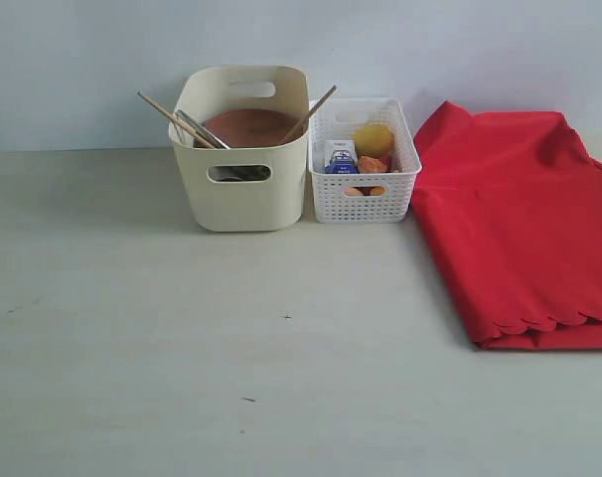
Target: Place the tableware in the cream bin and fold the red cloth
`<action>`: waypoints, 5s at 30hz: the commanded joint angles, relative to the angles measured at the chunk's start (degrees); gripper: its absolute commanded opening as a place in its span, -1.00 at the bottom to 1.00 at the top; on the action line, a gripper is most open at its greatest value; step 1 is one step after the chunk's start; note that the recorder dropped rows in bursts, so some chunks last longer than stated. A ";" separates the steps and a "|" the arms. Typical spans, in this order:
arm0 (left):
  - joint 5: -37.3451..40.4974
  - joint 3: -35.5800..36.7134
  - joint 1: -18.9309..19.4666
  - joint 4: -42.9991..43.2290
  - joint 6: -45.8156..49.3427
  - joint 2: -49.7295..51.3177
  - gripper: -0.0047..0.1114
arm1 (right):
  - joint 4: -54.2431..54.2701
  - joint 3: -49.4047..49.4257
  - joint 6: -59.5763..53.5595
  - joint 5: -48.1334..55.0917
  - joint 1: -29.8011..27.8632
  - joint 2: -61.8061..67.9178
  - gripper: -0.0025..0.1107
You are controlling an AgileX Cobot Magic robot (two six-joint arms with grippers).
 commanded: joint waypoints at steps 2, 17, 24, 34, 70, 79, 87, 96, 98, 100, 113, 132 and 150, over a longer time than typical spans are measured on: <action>-0.93 0.22 0.54 -0.38 0.36 -0.27 -0.92 | 0.30 0.29 -0.11 -0.27 0.21 -0.26 -0.93; -0.93 0.22 0.54 0.03 0.47 -0.27 -0.92 | 0.30 0.29 -0.12 -0.27 0.21 -0.26 -0.93; -0.93 0.22 0.54 0.03 0.47 -0.27 -0.92 | -0.30 0.29 -0.58 -0.27 0.21 -0.26 -0.93; -0.93 0.22 0.54 0.03 0.47 -0.27 -0.92 | -2.10 0.18 -0.70 0.00 0.21 -0.26 -0.93; -0.93 0.22 0.54 0.03 0.58 -0.27 -0.92 | -12.99 23.93 16.93 -16.70 0.21 -7.56 -0.93; -0.93 0.22 0.54 0.03 0.58 -0.27 -0.92 | -13.14 28.46 17.91 -18.84 0.21 -7.56 -0.93; -0.93 0.22 0.54 0.03 0.58 -0.27 -0.92 | -14.28 28.46 17.84 -18.07 0.21 -7.56 -0.93; -0.93 0.22 0.54 0.03 0.58 -0.27 -0.92 | -15.67 28.46 17.56 -15.21 0.21 -7.56 -0.93; -0.93 0.22 0.54 0.03 0.58 -0.27 -0.92 | -15.67 28.46 17.57 -15.08 0.21 -7.56 -0.93; -0.93 0.22 0.54 0.03 0.58 -0.27 -0.92 | -15.67 28.46 17.57 -14.92 0.21 -7.56 -0.93; -0.93 0.22 0.54 0.03 0.58 -0.27 -0.92 | -15.67 28.46 18.04 -15.17 0.21 -7.56 -0.93; -0.93 0.22 0.54 0.03 0.58 -0.27 -0.92 | -15.67 28.46 17.92 -15.17 0.21 -7.56 -0.93; -0.93 0.22 0.54 0.03 0.58 -0.27 -0.92 | -15.67 28.46 17.92 -15.17 0.21 -7.56 -0.93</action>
